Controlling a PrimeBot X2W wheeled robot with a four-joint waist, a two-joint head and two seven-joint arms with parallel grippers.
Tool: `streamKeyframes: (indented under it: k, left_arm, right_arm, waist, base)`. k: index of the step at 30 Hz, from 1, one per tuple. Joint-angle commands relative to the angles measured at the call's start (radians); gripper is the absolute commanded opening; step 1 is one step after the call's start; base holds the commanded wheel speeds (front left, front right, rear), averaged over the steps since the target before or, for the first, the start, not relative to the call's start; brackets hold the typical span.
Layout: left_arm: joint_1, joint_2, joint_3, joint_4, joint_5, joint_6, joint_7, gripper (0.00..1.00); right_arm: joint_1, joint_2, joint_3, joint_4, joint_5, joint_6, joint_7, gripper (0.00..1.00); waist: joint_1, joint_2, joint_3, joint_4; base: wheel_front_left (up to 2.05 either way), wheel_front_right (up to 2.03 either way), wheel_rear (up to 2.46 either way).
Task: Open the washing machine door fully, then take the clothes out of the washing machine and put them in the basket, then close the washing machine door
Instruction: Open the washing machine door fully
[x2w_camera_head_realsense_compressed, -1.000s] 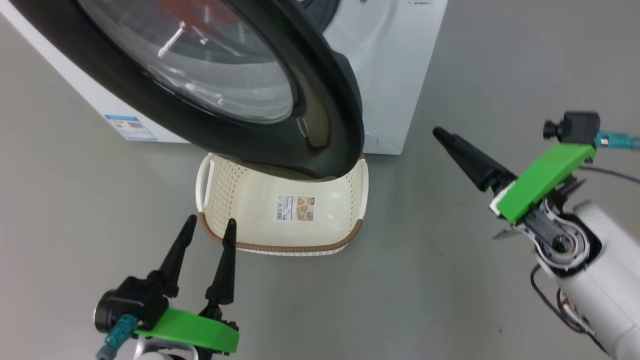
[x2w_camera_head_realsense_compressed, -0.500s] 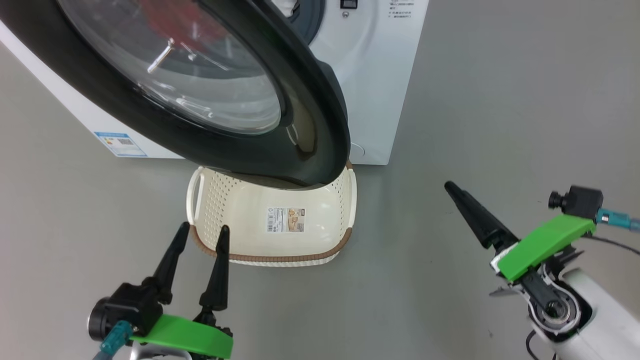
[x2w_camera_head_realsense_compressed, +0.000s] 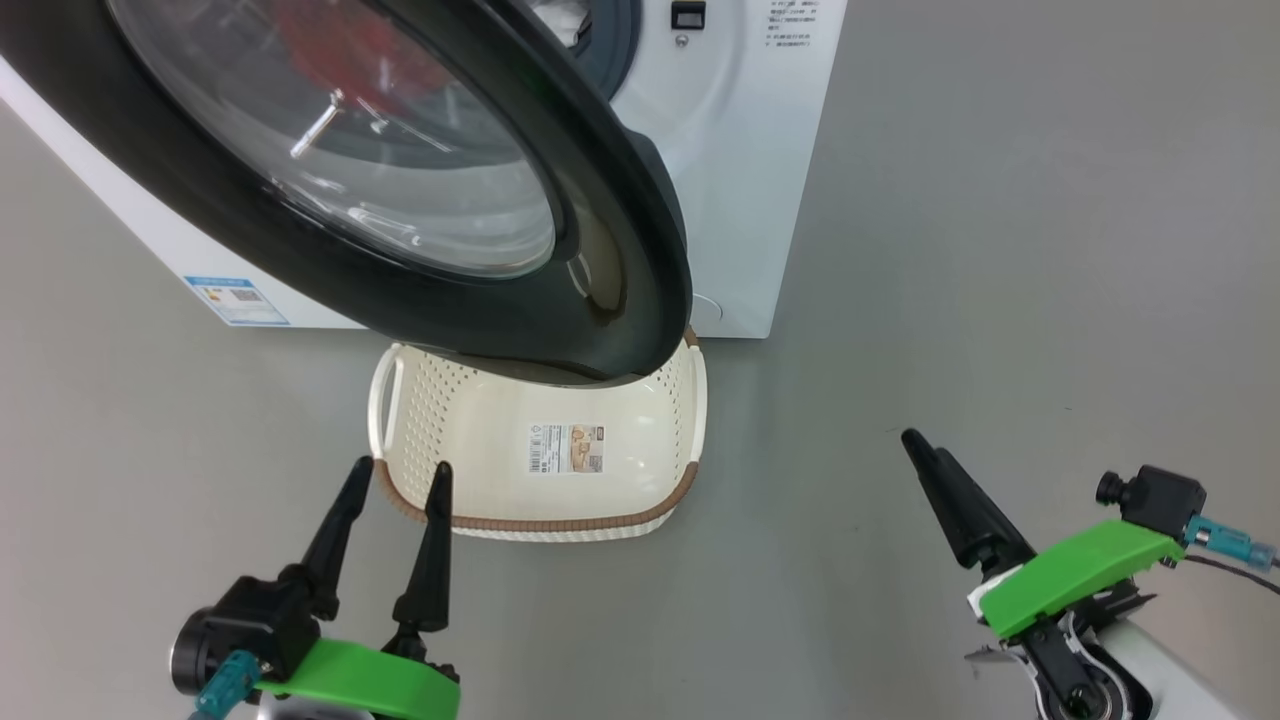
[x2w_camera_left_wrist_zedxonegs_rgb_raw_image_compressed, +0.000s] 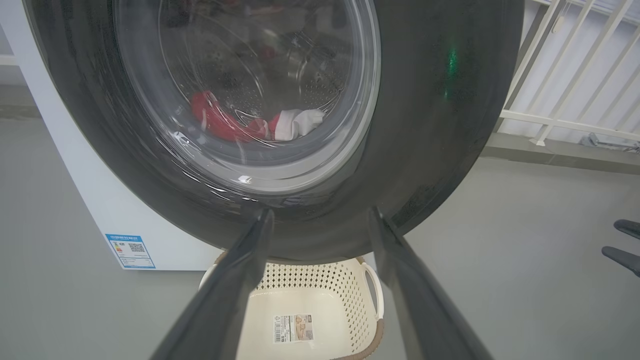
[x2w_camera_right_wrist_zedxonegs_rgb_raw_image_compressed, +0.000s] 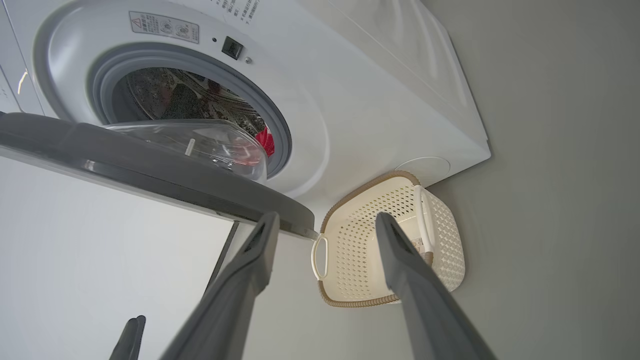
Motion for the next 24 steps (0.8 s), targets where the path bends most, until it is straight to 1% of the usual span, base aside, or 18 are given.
streamKeyframes:
  k: [1,3,5,7,8,11,16,24]
  left_arm:
    - [0.010,0.015,0.038,-0.021,0.014,-0.005,-0.009,1.00]
    - [0.011,0.015,0.040,-0.021,0.014,-0.006,-0.009,1.00]
    - [0.010,0.015,0.043,-0.021,0.015,-0.007,-0.009,1.00]
    - [0.009,0.015,0.048,-0.021,0.016,-0.007,-0.009,1.00]
    - [0.009,0.015,0.048,-0.021,0.016,-0.007,-0.009,1.00]
    - [0.008,0.015,0.053,-0.021,0.018,-0.008,-0.009,1.00]
    - [0.007,0.015,0.056,-0.020,0.019,-0.008,-0.009,1.00]
    - [0.002,0.015,0.060,-0.023,0.021,-0.010,-0.009,1.00]
  right_arm:
    - [0.025,-0.007,0.017,-0.008,-0.033,0.008,-0.022,1.00]
    - [0.031,-0.008,0.021,0.008,-0.077,0.008,-0.035,1.00]
    - [0.032,-0.015,0.028,0.035,-0.152,0.008,-0.041,1.00]
    - [0.031,-0.009,0.002,0.057,-0.238,0.008,-0.043,1.00]
    - [0.031,-0.009,0.002,0.057,-0.238,0.008,-0.043,1.00]
    - [0.042,0.013,-0.043,0.073,-0.383,0.008,-0.043,1.00]
    - [0.081,0.075,-0.171,0.060,-0.539,0.008,-0.043,1.00]
    - [0.145,0.184,-0.434,-0.036,-0.822,0.008,-0.044,1.00]
  waist:
    - [0.0000,0.0000,-0.001,-0.002]
    - [0.0000,0.0000,0.000,-0.004]
    - [0.0000,0.0000,0.001,-0.005]
    - [0.0000,0.0000,0.003,-0.009]
    - [0.0000,0.0000,0.003,-0.009]
    - [0.0000,0.0000,0.005,-0.012]
    - [0.0000,0.0000,0.004,-0.018]
    - [0.0000,0.0000,0.013,-0.018]
  base:
    - [0.00,0.00,0.00]
    - [0.00,0.00,0.00]
    - [0.00,0.00,0.00]
    - [0.00,0.00,0.00]
    - [0.00,0.00,0.00]
    - [0.00,0.00,0.00]
    - [0.00,0.00,0.00]
    - [0.00,0.00,0.00]
